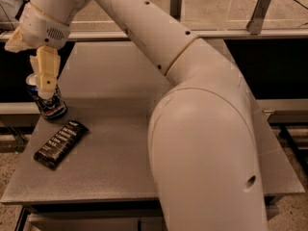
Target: Move pepsi can near rxbar chocolate
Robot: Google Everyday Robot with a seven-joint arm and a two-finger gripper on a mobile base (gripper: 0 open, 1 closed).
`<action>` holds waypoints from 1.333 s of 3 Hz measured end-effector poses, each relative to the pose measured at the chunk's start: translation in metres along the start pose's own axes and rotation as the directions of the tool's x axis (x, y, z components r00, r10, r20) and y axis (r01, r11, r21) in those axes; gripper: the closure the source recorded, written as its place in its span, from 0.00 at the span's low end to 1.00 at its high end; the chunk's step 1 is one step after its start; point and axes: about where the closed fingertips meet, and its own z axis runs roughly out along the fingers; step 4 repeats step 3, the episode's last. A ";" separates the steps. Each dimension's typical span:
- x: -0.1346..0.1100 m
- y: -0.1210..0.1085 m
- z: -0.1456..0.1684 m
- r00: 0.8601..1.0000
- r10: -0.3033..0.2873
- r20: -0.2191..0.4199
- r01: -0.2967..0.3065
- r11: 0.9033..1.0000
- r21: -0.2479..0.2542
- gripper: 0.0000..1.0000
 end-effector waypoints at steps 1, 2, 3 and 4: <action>-0.014 0.006 -0.041 0.996 0.000 -0.085 0.006 0.998 0.069 0.00; -0.020 0.022 -0.082 0.987 0.035 -0.155 -0.008 0.985 0.173 0.00; -0.024 0.021 -0.086 0.987 0.035 -0.157 -0.004 0.981 0.193 0.00; -0.024 0.021 -0.086 0.987 0.035 -0.157 -0.004 0.981 0.193 0.00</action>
Offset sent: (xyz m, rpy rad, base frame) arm -0.0089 -0.1122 0.0995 -0.0814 -0.2711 -0.2770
